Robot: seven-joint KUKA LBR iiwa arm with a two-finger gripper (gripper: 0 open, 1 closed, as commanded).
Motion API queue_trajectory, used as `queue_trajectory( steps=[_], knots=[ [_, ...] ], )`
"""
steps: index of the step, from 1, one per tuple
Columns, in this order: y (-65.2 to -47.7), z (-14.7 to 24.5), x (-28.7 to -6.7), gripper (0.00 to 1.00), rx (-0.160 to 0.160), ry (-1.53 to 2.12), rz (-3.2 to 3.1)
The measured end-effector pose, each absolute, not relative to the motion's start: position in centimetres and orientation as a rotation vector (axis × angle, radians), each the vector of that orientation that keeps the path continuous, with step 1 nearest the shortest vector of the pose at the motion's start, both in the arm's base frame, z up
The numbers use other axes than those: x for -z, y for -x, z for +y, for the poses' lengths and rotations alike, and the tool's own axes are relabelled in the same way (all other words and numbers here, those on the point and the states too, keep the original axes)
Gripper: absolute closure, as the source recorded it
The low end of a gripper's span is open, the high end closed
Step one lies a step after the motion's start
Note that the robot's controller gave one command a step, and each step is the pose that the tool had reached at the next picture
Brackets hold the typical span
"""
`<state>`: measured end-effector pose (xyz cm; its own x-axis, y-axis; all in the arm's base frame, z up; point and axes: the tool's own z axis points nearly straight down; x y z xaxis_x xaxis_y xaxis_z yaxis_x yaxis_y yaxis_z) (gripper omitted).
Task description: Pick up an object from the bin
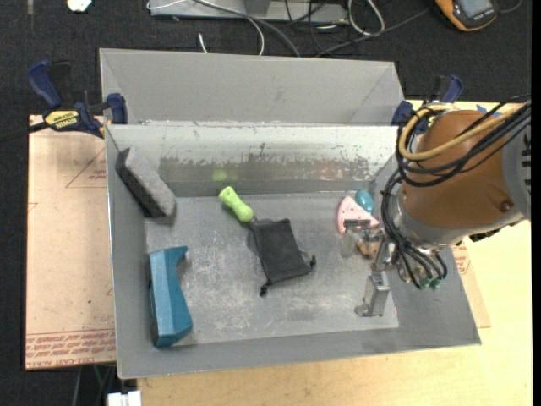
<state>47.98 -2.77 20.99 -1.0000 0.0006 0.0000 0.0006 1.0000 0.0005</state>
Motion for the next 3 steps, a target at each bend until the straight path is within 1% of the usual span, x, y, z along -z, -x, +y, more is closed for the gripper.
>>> queue_trajectory(
  steps=[1, 2, 3],
  knots=[
    [-53.2, 3.6, -19.8, 0.00, -0.003, -0.055, 3.139],
    [-54.3, 8.3, -16.5, 0.00, -0.001, 0.037, 3.143],
    [-54.7, 6.6, -10.4, 0.00, -0.004, -0.124, 3.132]
  ],
)
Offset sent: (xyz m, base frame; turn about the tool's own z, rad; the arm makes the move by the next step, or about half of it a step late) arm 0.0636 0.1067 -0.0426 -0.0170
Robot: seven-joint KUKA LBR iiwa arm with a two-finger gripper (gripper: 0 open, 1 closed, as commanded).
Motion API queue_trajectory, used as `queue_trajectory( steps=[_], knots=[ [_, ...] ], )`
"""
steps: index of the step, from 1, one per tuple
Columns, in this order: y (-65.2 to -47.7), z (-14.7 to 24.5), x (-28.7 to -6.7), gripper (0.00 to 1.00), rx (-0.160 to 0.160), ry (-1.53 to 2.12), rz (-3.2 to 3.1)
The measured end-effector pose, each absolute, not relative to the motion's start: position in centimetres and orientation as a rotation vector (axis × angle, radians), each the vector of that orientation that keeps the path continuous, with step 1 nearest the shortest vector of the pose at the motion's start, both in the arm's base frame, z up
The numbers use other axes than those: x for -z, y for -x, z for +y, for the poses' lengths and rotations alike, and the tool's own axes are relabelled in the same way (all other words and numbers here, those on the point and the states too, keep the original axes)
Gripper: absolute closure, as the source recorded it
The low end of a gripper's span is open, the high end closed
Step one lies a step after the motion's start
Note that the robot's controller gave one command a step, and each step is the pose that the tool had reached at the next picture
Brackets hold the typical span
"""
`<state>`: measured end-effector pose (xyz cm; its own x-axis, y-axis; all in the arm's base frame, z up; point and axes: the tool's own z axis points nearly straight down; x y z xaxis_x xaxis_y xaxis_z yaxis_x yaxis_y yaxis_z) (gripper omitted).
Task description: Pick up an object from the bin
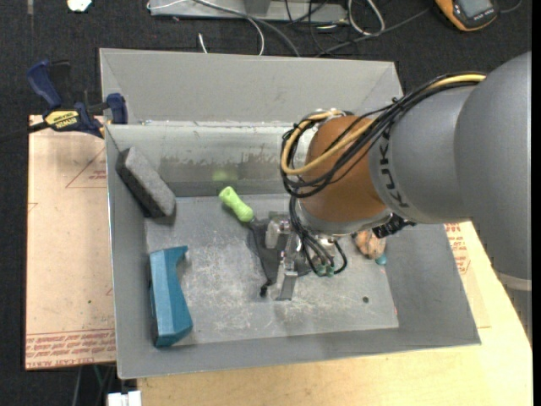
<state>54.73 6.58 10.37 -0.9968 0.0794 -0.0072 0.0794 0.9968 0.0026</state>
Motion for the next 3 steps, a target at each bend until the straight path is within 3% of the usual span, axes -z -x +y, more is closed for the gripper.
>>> queue_trajectory(
  steps=[1, 2, 3],
  knots=[
    [-55.4, 5.6, -8.0, 0.00, -0.003, 0.104, 3.133],
    [-54.9, 2.9, -7.1, 1.00, -0.004, -0.172, 3.136],
    [-54.9, 2.9, -7.1, 1.00, -0.003, -0.171, 3.136]
  ],
)
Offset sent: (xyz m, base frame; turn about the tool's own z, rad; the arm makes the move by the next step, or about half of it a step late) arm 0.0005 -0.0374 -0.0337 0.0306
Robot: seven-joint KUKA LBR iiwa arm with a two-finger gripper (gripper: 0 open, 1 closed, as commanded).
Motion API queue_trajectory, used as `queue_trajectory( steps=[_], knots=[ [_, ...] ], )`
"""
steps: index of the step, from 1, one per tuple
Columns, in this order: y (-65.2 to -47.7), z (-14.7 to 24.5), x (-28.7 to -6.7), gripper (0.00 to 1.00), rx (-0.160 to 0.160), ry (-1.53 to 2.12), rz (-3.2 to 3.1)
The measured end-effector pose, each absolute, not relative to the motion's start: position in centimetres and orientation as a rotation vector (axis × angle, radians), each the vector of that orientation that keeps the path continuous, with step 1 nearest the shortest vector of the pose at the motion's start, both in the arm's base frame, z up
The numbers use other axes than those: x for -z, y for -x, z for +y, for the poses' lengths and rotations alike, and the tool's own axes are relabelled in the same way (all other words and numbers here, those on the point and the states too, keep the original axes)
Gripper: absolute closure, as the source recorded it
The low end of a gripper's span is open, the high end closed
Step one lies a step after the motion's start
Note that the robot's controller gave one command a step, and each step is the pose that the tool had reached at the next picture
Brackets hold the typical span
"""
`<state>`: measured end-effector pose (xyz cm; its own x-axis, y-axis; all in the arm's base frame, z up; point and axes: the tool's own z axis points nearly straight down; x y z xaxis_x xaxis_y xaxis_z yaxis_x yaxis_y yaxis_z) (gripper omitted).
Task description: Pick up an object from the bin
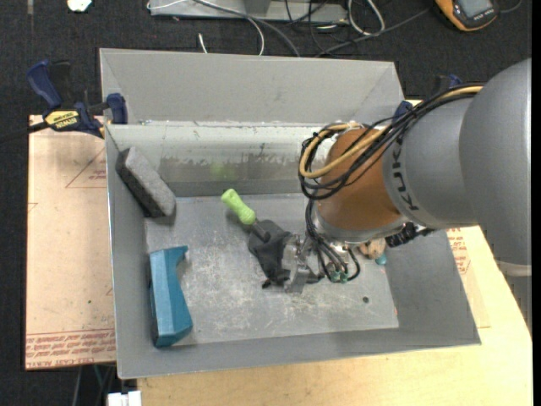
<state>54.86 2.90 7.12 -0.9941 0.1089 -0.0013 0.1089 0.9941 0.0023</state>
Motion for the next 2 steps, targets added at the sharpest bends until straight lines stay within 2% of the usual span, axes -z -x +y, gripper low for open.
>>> queue_trajectory(
  steps=[1, 2],
  knots=[
    [-54.4, 3.0, -13.6, 1.00, -0.002, -0.113, 3.143],
    [-55.4, 3.9, -21.3, 1.00, -0.003, -0.052, 3.146]
  ],
)
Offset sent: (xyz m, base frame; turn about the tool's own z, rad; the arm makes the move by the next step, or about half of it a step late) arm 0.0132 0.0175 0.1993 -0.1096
